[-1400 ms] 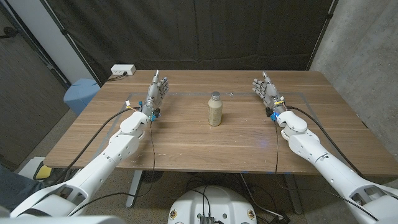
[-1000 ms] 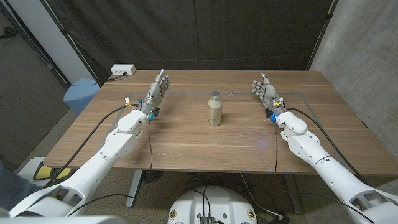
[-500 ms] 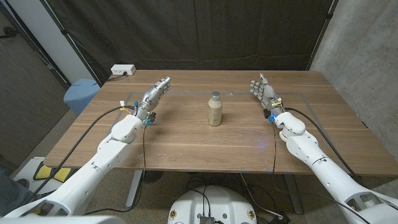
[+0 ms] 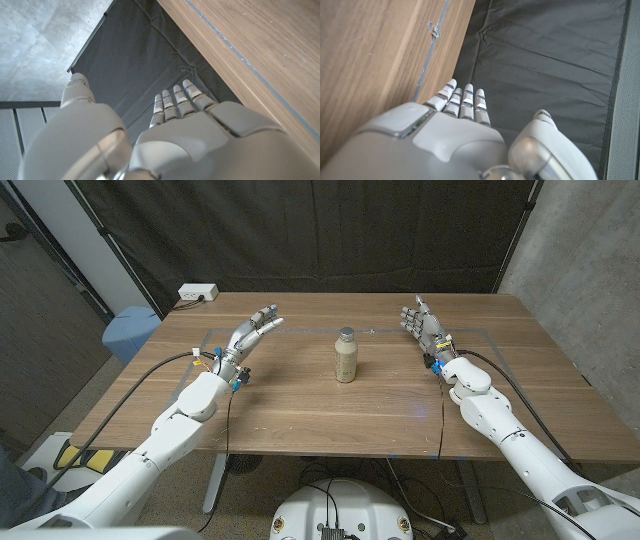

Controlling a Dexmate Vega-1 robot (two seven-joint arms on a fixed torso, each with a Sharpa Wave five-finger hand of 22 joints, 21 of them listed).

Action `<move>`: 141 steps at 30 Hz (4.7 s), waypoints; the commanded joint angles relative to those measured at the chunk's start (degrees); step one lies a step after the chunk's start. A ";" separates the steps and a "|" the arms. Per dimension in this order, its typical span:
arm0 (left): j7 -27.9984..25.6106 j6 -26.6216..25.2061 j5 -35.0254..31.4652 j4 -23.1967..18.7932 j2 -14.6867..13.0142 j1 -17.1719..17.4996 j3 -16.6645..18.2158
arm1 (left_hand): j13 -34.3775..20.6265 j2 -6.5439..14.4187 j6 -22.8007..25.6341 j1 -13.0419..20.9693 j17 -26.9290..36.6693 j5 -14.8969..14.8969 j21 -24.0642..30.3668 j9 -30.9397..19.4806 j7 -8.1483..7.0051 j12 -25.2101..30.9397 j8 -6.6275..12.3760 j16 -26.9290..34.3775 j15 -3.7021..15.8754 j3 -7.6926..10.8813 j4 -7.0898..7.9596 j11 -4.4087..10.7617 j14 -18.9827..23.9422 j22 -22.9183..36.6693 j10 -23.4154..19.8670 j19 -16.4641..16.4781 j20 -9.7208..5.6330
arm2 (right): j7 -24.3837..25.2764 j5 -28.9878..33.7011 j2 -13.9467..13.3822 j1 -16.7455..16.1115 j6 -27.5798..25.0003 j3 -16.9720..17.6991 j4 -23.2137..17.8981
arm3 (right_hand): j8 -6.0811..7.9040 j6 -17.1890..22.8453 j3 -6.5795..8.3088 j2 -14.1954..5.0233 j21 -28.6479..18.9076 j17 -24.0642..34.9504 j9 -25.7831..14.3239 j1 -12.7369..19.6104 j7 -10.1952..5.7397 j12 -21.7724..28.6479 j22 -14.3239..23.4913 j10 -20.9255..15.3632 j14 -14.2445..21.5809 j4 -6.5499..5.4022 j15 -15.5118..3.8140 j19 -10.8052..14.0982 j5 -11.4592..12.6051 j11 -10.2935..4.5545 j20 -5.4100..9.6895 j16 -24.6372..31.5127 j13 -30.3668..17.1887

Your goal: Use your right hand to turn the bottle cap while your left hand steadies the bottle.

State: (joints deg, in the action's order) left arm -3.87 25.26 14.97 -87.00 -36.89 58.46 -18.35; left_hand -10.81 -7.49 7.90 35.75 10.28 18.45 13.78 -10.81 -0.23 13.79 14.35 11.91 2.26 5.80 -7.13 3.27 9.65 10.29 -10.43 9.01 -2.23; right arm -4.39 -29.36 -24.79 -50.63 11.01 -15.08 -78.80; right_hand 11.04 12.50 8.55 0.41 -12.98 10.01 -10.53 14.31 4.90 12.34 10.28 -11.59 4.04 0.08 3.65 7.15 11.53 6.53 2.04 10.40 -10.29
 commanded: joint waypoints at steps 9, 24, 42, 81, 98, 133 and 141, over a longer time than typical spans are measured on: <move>-5.88 -5.58 -12.00 -7.66 -5.90 0.78 -4.74 | -0.36 -0.37 2.45 1.69 0.26 0.43 -0.04 -0.14 -0.43 0.41 0.57 0.37 1.27 -0.59 -0.76 0.38 1.55 0.34 -2.07 0.43 -2.68 | -0.92 0.22 -0.21 -0.68 -0.24 0.79 -0.79 | 0.27 0.60 0.41 -0.49 0.23 0.23 -0.29 1.13 -0.17 0.21 0.08 -0.85 0.56 0.62 -0.14 0.59 0.02 -0.14 0.70 0.31 -0.30; -9.61 -11.60 -21.11 -11.75 -8.34 -0.68 -9.15 | -0.40 -0.09 2.89 2.74 0.30 0.58 -0.27 -0.15 -1.03 0.27 0.40 0.13 1.58 -0.61 -0.92 0.95 1.59 0.39 -2.54 0.27 -2.83 | -0.89 0.37 -1.17 -1.75 -0.91 1.10 -2.77 | 0.33 0.78 0.65 -0.93 0.36 0.23 -0.31 1.61 -0.18 0.29 0.10 -1.13 0.76 0.92 -0.07 0.76 -0.09 -0.10 0.60 0.32 -0.33; -10.49 -17.14 -29.36 -11.67 -7.76 -5.42 -15.39 | -0.44 0.53 3.71 4.10 0.34 0.75 -0.62 -0.18 -1.60 0.05 0.26 -0.07 2.30 -0.50 -1.00 1.36 1.84 0.43 -3.04 -0.15 -3.07 | -0.99 -0.19 -1.81 -3.01 -1.06 2.01 -3.51 | 0.30 0.81 0.73 -1.09 0.50 0.23 -0.32 1.96 -0.23 0.33 0.12 -1.36 0.98 1.24 0.06 0.94 -0.25 -0.20 0.54 0.32 -0.36; -4.78 -5.66 -27.90 2.35 -1.04 -15.10 -21.87 | -0.49 1.38 5.45 5.69 0.36 0.77 -0.73 -0.23 -2.11 -0.28 0.07 -0.30 2.82 -0.62 -0.75 1.98 2.21 0.49 -4.03 0.20 -3.01 | -1.09 -0.91 -1.88 -5.43 0.80 3.40 -4.61 | 0.34 1.08 0.60 -1.15 0.69 0.29 -0.35 2.06 -0.39 0.47 0.16 -1.99 1.57 1.62 0.14 1.43 -0.52 0.09 0.27 0.39 -0.42; -5.11 -5.75 -28.48 3.40 0.59 -15.86 -22.35 | -0.53 2.77 8.53 7.80 0.37 0.71 -0.09 -0.28 -2.62 0.14 0.49 0.36 3.39 -0.23 -0.73 2.29 5.25 0.57 -6.91 2.43 -2.97 | -1.57 -1.31 -1.80 -5.28 0.80 3.79 -3.80 | 0.34 1.17 0.55 -1.21 0.76 0.32 -0.36 2.02 -0.32 0.48 0.18 -2.13 1.73 1.70 0.10 1.55 -0.58 0.10 0.21 0.39 -0.44; -1.69 -1.21 -22.16 9.10 3.49 -17.28 -22.04 | -0.84 12.66 19.51 20.26 0.44 -2.96 3.36 -0.72 -1.01 1.22 1.72 1.29 3.72 5.19 -1.07 1.78 17.45 0.41 -18.99 15.19 -0.48 | -1.72 -1.42 -0.86 -4.45 0.72 3.63 -1.98 | 0.34 1.33 0.40 -1.29 0.88 0.35 -0.38 1.90 -0.59 0.54 0.21 -2.51 2.12 1.86 0.16 1.81 -0.66 0.12 -0.11 0.41 -0.47; -1.78 -0.15 -20.77 9.50 3.75 -16.70 -21.06 | -0.89 13.45 20.85 21.33 0.46 -3.38 3.61 -0.78 -0.96 1.24 1.96 1.48 4.01 5.73 -1.15 1.77 19.05 0.37 -20.03 16.30 -0.50 | -1.60 -1.15 -0.85 -4.40 0.78 3.46 -2.26 | 0.36 1.42 0.38 -1.34 0.90 0.36 -0.38 1.87 -0.71 0.55 0.22 -2.61 2.17 1.90 0.11 1.89 -0.67 0.09 -0.17 0.40 -0.47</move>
State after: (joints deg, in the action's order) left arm -6.06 23.30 -8.02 -78.63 -33.72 41.39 -40.48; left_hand -11.61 5.82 28.18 56.50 10.54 15.24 17.05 -11.33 -1.21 14.63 15.94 13.24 2.45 11.04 -8.22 5.11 28.07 10.66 -29.86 24.90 -2.56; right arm -6.29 -30.78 -25.71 -55.02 11.94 -11.48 -80.79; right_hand 11.03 13.61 8.85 -0.64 -12.43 10.28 -10.78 15.81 4.40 12.34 10.25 -13.84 5.75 1.83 3.99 8.57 11.09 6.53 1.84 10.52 -10.54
